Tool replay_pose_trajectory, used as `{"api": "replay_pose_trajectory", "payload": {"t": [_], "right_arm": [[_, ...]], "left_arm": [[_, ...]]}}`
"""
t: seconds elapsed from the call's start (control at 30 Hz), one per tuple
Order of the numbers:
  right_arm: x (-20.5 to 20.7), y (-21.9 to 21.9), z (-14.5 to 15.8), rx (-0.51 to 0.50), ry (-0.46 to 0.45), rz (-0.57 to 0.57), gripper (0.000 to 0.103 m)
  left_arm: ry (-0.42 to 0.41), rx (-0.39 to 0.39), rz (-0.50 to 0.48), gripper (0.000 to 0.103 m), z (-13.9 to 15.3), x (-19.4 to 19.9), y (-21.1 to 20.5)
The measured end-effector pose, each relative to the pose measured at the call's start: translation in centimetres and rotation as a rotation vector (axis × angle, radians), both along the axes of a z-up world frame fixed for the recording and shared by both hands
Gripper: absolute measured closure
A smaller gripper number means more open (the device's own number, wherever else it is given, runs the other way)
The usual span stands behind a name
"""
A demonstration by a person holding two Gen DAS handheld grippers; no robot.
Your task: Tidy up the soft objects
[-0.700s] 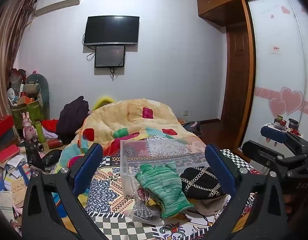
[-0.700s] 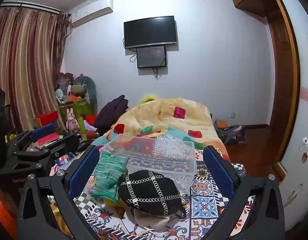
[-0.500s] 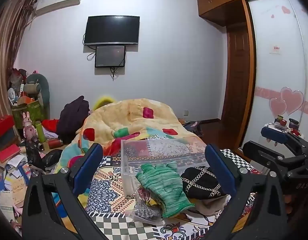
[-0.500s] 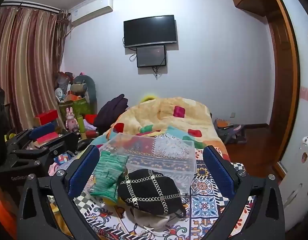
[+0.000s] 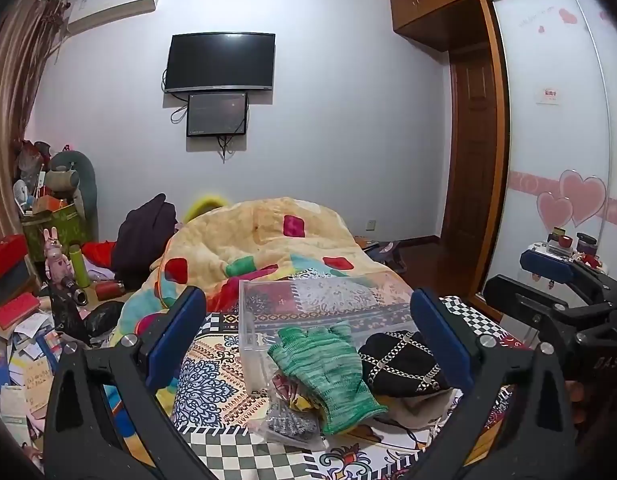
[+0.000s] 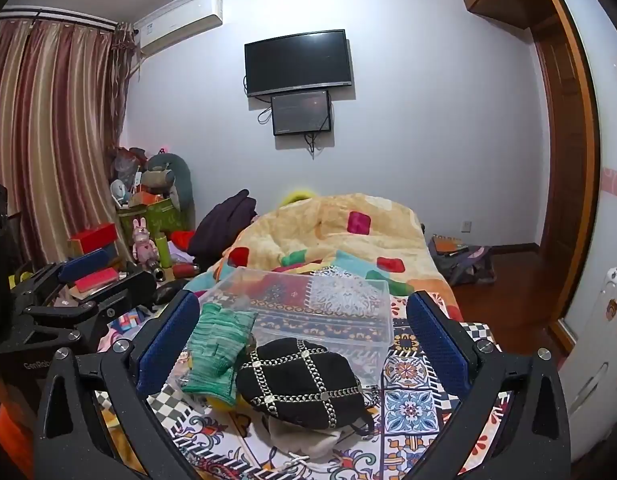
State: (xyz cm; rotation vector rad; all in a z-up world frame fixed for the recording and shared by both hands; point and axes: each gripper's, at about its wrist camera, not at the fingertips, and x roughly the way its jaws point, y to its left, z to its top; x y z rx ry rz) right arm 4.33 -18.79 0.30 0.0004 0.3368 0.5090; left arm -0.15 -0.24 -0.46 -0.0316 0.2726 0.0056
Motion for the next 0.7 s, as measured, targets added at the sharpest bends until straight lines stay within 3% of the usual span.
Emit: {"api": "replay_pose_trajectory", "payload": {"t": [0.7], "right_arm": [[-0.23,-0.05,0.37,0.006,-0.002,0.003,0.000]], "left_arm": [[0.003,-0.001,0.001,0.000,-0.02,0.03,-0.08]]}}
